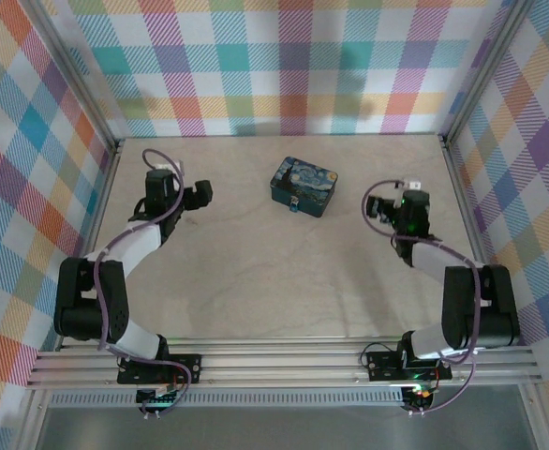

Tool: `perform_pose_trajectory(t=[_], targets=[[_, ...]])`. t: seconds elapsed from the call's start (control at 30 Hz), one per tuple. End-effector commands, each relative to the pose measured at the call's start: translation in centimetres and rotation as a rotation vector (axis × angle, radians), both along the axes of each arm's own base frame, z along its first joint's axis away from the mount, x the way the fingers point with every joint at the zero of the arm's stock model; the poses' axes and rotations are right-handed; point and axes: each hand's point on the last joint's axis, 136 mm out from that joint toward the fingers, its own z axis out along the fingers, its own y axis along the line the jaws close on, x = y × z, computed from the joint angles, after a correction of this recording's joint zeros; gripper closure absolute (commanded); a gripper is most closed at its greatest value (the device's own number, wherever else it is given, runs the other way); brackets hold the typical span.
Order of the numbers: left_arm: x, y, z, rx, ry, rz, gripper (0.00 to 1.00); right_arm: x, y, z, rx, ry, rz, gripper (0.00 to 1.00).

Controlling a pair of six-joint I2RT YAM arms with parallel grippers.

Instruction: Unlock a padlock with a key

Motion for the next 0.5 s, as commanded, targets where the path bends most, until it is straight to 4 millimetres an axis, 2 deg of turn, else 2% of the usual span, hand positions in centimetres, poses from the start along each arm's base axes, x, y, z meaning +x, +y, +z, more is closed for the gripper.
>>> perform_pose_trajectory(t=[0.0, 0.13, 0.2, 0.4, 0.47], targets=[[0.2, -4.2, -1.8, -0.167, 0.165, -0.086, 0.11, -0.8, 1.5, 0.6, 0.162, 0.109, 0.002, 0.01], [2.5, -10.4, -1.9, -0.229, 0.255, -0.214, 0.2, 0.3, 3.2, 1.5, 0.341, 0.17, -0.009, 0.11], [3.2, -13.9, -2.7, -0.229, 0.315, -0.284, 0.23, 1.0, 5.3, 1.3, 0.433, 0.256, 0.038, 0.16], [4.2, -23.2, -5.2, -0.221, 0.455, -0.458, 0.29, 1.9, 11.2, -1.2, 0.536, 0.476, 0.119, 0.19], [4.2, -25.2, -5.9, -0.207, 0.482, -0.487, 0.32, 2.0, 12.7, -2.0, 0.564, 0.516, 0.147, 0.23]])
